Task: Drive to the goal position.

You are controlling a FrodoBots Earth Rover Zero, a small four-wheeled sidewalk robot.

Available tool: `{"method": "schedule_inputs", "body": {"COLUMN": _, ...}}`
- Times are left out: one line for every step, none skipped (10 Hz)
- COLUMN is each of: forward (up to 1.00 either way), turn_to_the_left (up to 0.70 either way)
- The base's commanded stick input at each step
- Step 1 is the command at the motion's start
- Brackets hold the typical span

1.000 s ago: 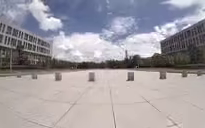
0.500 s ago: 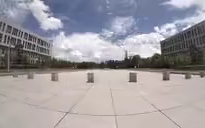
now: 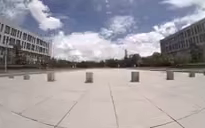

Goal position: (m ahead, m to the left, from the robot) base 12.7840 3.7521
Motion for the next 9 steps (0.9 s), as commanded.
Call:
{"method": "schedule_inputs", "body": {"forward": 0.7, "turn_to_the_left": 0.03}}
{"method": "schedule_inputs", "body": {"forward": 0.7, "turn_to_the_left": 0.04}}
{"method": "schedule_inputs", "body": {"forward": 0.7, "turn_to_the_left": 0.04}}
{"method": "schedule_inputs", "body": {"forward": 0.7, "turn_to_the_left": 0.05}}
{"method": "schedule_inputs", "body": {"forward": 0.7, "turn_to_the_left": 0.05}}
{"method": "schedule_inputs", "body": {"forward": 0.7, "turn_to_the_left": 0.06}}
{"method": "schedule_inputs", "body": {"forward": 0.7, "turn_to_the_left": 0.11}}
{"method": "schedule_inputs", "body": {"forward": 0.7, "turn_to_the_left": -0.04}}
{"method": "schedule_inputs", "body": {"forward": 0.7, "turn_to_the_left": -0.27}}
